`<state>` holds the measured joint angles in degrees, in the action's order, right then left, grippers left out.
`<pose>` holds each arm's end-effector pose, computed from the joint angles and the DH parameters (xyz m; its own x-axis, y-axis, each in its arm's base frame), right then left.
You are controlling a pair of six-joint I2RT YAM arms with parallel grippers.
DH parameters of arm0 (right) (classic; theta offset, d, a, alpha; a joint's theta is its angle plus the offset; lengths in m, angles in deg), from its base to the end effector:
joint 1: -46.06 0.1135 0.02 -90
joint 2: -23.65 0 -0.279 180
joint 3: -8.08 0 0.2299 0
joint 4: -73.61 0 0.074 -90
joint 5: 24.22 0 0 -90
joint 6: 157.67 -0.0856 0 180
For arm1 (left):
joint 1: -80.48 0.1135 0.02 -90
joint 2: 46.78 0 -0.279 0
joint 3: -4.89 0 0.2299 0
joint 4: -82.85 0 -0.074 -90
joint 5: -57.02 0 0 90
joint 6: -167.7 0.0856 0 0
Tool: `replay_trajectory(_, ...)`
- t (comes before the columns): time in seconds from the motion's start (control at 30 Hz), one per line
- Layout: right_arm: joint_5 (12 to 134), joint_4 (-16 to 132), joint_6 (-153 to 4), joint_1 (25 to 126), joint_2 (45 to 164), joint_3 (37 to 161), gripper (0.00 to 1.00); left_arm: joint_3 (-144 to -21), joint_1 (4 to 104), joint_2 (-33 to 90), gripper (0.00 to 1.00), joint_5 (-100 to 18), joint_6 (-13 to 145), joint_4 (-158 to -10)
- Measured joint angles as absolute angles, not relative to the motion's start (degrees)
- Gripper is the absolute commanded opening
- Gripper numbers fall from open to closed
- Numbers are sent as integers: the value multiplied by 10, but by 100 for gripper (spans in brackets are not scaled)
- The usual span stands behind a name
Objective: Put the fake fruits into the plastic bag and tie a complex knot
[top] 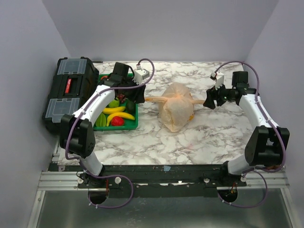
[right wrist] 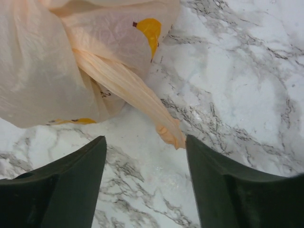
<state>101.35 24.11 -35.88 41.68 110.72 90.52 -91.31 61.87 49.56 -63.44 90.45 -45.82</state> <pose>0.3219 0.0253 0.2572 -0.5405 -0.3884 -0.7464 -0.6617 0.7441 0.0920 0.3394 -0.1601 0.2746 -0.5963 0.4015 -0.6951 0.7238 0.6434 -0.2493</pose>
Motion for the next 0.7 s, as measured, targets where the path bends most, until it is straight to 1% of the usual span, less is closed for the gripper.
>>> replay_trajectory(0.03,1015,241,-364,417,1103,905,84,-921,619,495,66,-638,900,-456)
replay_trajectory(0.07,1015,241,-371,417,1098,906,91,-928,619,494,81,-640,898,-456)
replay_trajectory(0.1,1016,242,-378,417,1093,909,97,-935,619,491,93,-642,895,-454)
replay_trajectory(0.13,1017,244,-389,417,1089,915,100,-945,619,487,98,-643,894,-453)
replay_trajectory(0.27,1020,260,-443,417,1079,968,100,-991,621,468,99,-643,894,-426)
replay_trajectory(0.43,1027,291,-528,417,1079,1061,100,-1076,639,436,99,-654,903,-385)
replay_trajectory(0.57,1026,315,-599,417,1078,1113,100,-1135,685,419,98,-679,896,-364)
replay_trajectory(0.7,1006,315,-638,417,1072,1122,100,-1175,761,408,98,-700,857,-350)
